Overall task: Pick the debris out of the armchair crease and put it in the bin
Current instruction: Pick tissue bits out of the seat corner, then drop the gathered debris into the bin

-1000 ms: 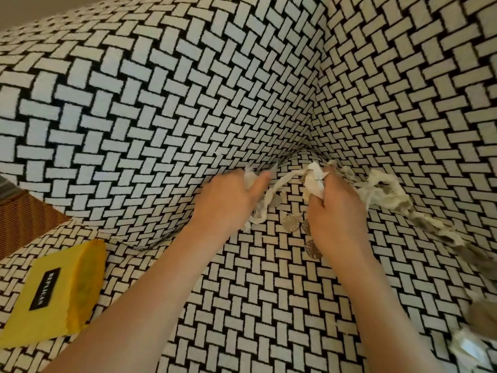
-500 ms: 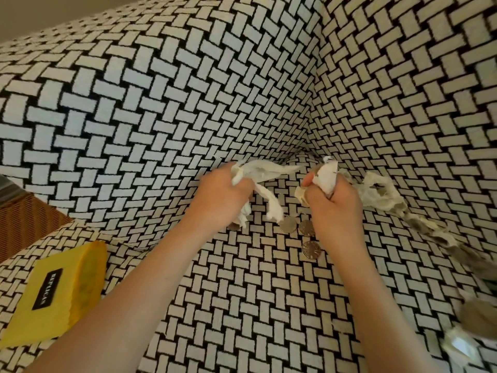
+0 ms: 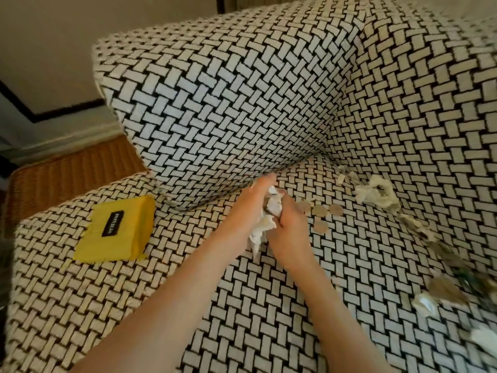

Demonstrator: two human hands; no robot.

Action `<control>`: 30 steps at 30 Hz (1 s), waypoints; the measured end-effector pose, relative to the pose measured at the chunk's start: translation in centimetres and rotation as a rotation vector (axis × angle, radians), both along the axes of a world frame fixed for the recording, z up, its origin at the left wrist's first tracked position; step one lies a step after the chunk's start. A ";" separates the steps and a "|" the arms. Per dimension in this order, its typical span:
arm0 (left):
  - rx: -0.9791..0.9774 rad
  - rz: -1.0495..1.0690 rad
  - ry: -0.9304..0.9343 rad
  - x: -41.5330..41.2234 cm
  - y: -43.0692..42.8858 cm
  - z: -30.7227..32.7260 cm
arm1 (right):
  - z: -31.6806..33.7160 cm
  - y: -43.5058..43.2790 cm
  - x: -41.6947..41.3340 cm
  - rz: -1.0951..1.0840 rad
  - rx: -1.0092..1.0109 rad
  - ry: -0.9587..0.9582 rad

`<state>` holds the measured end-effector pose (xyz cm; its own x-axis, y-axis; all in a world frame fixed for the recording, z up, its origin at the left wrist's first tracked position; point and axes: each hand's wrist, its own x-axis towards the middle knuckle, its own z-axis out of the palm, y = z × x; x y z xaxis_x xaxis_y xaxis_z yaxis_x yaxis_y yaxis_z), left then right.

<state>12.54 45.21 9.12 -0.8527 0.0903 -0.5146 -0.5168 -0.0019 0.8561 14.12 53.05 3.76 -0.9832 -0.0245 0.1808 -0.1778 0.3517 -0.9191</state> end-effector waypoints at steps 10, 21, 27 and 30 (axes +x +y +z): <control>0.092 0.241 0.066 5.7 -6.1 0.6 | 2.6 -6.5 4.2 0.018 0.108 -0.064; 0.265 0.526 0.116 9.2 -15.6 1.3 | 6.4 -17.1 8.1 0.017 -0.677 -0.391; 0.435 0.703 0.076 11.6 -22.2 -0.4 | 6.1 -24.3 10.1 0.119 -0.818 -0.542; 0.348 0.824 0.082 12.2 -25.4 -1.7 | 5.0 -27.8 10.7 0.185 -0.806 -0.605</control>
<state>24.70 19.78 7.38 -0.7490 -0.4267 -0.5068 -0.1738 -0.6116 0.7719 24.77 25.22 8.79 -0.9082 -0.2762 -0.3145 0.4057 -0.3962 -0.8237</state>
